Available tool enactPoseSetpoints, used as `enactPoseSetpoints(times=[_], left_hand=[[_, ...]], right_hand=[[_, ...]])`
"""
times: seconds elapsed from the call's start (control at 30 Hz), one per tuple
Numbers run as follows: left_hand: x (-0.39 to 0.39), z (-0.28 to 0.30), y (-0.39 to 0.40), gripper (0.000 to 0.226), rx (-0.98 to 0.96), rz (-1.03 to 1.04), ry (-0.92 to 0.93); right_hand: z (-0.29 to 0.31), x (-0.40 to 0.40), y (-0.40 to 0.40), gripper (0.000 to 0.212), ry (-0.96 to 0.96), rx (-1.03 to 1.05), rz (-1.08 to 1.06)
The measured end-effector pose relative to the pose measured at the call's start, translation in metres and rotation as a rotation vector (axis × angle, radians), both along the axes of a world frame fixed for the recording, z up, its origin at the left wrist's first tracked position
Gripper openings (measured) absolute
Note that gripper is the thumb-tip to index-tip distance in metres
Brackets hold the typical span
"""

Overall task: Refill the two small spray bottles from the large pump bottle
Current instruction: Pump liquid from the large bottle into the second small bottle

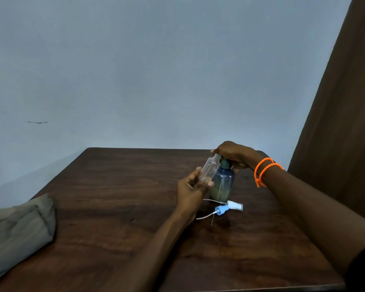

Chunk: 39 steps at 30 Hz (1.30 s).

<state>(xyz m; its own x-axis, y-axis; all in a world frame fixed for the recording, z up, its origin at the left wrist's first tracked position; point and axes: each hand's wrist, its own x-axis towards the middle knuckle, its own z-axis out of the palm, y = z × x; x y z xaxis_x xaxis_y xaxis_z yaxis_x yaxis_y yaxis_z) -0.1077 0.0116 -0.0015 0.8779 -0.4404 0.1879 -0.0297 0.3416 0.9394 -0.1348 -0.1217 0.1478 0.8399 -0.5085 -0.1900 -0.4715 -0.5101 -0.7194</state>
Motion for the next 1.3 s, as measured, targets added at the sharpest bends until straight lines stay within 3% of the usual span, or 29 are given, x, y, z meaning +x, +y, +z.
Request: enactPoseSetpoints(times=[0.3,0.47,0.63,0.8,0.97,1.2,1.3], left_hand=[[-0.001,0.0,-0.002,0.062,0.004,0.015,0.008],[-0.003,0.001,-0.002,0.062,-0.002,0.008,0.0],[-0.001,0.0,0.0,0.062,0.004,0.018,-0.021],[-0.005,0.006,0.001,0.057,-0.068,0.022,0.017],[-0.003,0.005,0.001,0.053,-0.099,0.027,0.042],[-0.008,0.009,0.004,0.052,-0.116,0.011,0.052],[-0.008,0.009,0.004,0.052,-0.136,0.004,0.057]], right_hand=[[-0.004,0.002,-0.005,0.021,-0.004,-0.038,0.009],[0.014,-0.002,0.001,0.03,0.134,-0.038,0.054],[0.001,-0.002,0.003,0.021,0.03,-0.024,0.007],[0.013,-0.006,0.005,0.022,0.057,-0.041,0.023],[-0.004,0.003,-0.002,0.023,0.002,0.097,-0.025],[0.009,0.0,-0.001,0.027,0.081,0.003,0.026],[0.0,0.004,-0.003,0.027,0.03,0.016,0.011]])
